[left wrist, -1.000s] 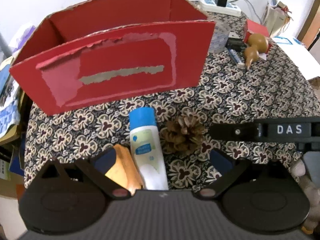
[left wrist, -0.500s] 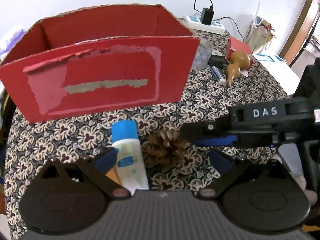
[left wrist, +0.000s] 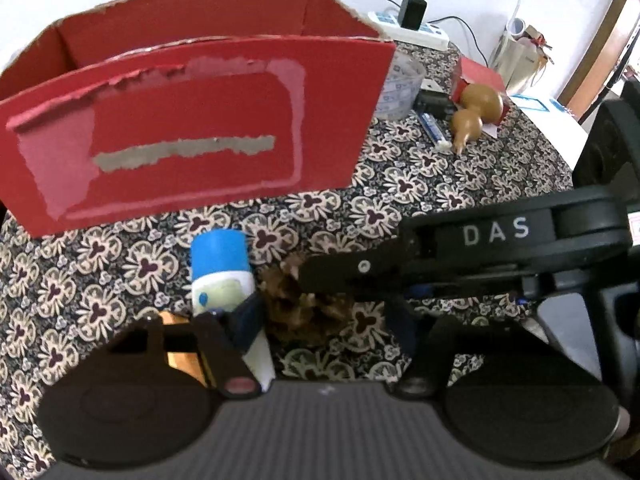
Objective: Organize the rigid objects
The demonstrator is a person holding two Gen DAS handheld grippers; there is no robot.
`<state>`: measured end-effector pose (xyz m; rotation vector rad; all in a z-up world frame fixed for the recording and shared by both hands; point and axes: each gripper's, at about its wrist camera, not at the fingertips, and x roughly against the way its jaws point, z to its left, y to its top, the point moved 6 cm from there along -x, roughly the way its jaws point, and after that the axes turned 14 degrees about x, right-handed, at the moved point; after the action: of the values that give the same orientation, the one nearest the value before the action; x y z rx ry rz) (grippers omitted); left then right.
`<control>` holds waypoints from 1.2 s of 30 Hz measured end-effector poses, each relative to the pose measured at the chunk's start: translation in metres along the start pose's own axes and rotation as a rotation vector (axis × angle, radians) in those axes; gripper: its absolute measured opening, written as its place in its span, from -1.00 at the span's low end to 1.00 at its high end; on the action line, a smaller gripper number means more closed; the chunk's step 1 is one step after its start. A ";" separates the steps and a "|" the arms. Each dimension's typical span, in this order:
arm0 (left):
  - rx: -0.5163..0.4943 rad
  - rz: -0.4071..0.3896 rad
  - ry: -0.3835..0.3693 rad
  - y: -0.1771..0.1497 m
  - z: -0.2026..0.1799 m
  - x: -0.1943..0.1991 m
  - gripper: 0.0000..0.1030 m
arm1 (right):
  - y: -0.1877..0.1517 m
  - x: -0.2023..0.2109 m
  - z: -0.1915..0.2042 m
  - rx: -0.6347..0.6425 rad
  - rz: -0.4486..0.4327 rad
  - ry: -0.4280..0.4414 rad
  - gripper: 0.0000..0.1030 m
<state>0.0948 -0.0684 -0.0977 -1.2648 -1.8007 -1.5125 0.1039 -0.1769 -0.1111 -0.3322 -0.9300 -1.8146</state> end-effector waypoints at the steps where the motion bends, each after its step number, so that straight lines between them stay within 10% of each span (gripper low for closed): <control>1: 0.000 -0.002 -0.001 0.000 0.000 0.000 0.25 | 0.000 0.001 -0.001 -0.002 -0.005 -0.004 -0.44; 23: -0.049 -0.001 -0.157 0.006 -0.034 0.020 -0.08 | -0.010 0.053 -0.007 0.007 -0.076 -0.101 -0.41; 36: -0.067 -0.257 -0.245 0.106 -0.048 0.095 -0.08 | 0.087 0.102 0.076 0.314 -0.286 -0.158 -0.39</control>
<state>0.1322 -0.0834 0.0466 -1.3417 -2.1561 -1.6220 0.1212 -0.2047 0.0393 -0.1504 -1.4121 -1.8777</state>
